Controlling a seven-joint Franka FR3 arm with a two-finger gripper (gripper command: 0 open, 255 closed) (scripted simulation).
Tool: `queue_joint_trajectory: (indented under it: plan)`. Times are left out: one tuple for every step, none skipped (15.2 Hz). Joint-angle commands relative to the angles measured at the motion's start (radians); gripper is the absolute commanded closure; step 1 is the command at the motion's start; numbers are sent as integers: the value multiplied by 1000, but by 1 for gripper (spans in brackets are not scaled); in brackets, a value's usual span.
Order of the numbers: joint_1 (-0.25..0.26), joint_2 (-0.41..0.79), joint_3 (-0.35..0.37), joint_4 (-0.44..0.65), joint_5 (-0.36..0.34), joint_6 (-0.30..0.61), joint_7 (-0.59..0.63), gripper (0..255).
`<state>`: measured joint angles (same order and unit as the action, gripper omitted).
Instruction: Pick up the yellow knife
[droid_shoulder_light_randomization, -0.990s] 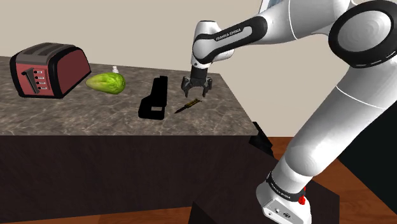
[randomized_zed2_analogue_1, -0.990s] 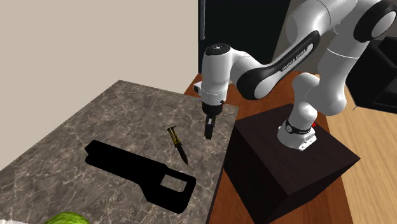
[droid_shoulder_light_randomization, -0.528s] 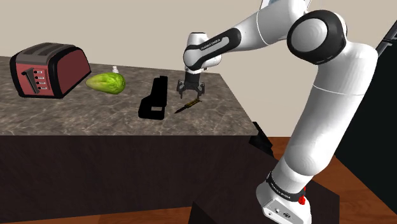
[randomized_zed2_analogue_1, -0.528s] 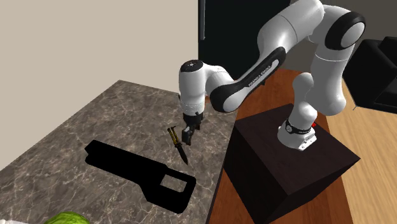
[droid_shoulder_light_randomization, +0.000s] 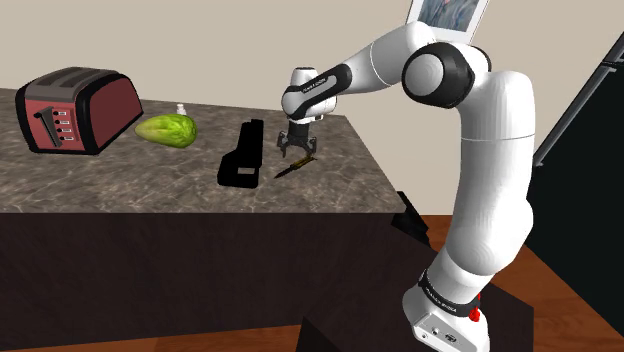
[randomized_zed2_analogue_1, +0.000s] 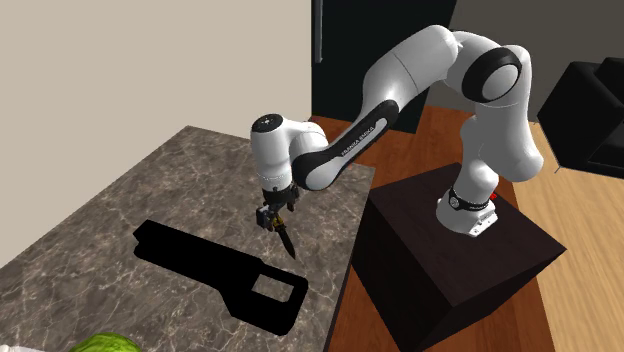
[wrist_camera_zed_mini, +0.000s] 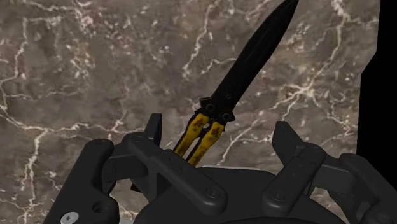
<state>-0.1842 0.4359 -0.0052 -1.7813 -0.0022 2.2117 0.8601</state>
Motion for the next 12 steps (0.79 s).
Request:
queue_joint_trajectory:
  plan:
    - [-4,21,-4,8,2,13,5,0]
    - [-4,28,-4,5,2,24,5,0]
    - [-4,36,-4,2,2,34,5,0]
    - [-4,44,-4,-1,2,44,5,0]
    - [-4,52,-4,-3,2,55,5,0]
    - [-4,59,-4,-5,2,65,5,0]
    - [-4,64,-4,-7,2,71,5,0]
    - [-4,64,-4,-7,2,71,5,0]
    - [-5,62,-4,-10,2,72,4,255]
    - [-5,62,-4,-10,2,72,3,255]
    - [-5,62,-4,-10,2,72,3,255]
    - [-5,62,-4,-10,2,71,4,255]
